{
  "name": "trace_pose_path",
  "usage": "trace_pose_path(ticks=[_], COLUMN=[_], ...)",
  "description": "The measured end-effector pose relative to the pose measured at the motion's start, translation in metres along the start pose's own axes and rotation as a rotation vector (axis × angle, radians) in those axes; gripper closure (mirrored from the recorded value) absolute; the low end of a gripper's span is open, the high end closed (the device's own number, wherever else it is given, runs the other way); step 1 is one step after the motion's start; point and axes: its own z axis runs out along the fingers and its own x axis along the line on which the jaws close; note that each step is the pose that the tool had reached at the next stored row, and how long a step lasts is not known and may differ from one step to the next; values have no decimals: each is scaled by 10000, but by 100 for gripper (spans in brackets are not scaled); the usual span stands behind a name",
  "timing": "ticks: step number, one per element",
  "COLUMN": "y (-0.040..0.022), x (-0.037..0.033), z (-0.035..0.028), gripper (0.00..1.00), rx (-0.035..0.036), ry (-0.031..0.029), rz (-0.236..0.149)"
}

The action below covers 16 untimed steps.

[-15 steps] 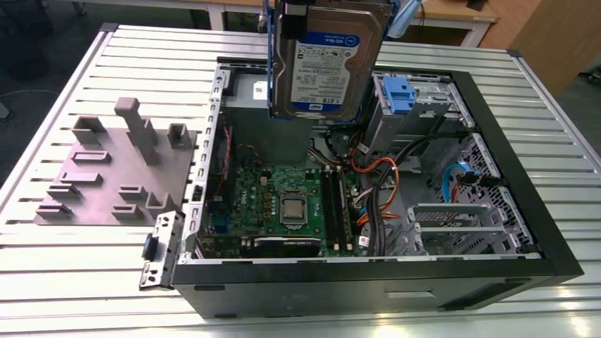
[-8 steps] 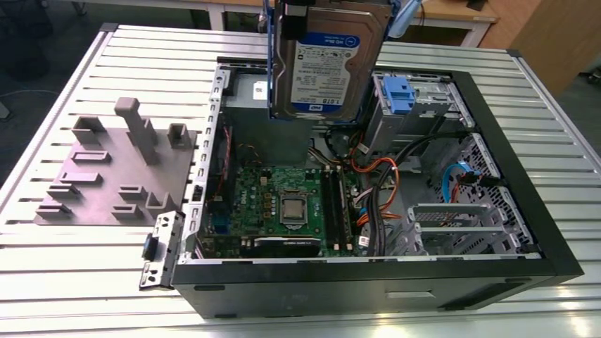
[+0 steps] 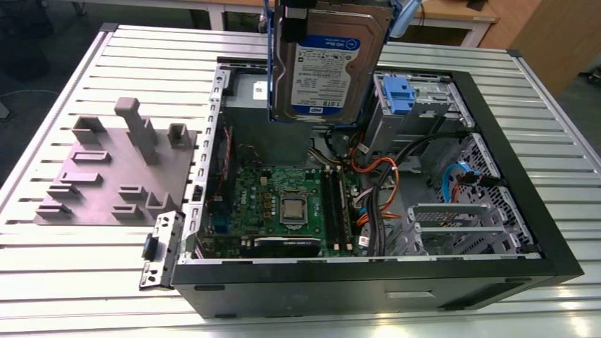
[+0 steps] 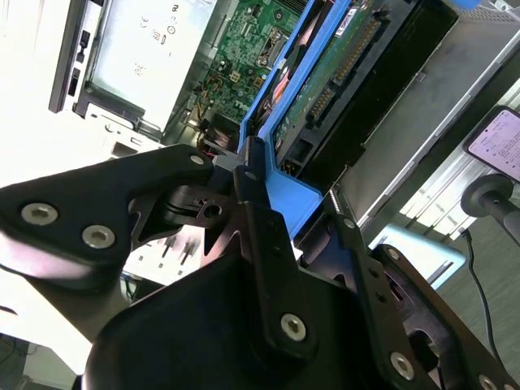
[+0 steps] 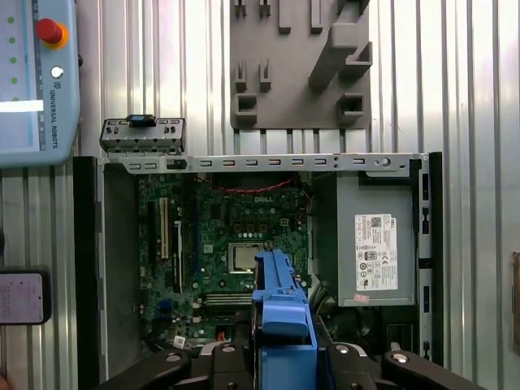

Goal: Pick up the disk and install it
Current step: 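Insert the disk into the insertion slot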

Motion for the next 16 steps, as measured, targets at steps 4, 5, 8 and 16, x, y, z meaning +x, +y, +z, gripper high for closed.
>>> trace_pose_path(ticks=[4,5,8,16], y=[0,0,0,-5], x=[1,1,1,116], z=[0,0,1,1], gripper=[63,63,63,63], rx=[0,0,1,0], ry=[0,0,-1,0], rz=[0,0,0,0])
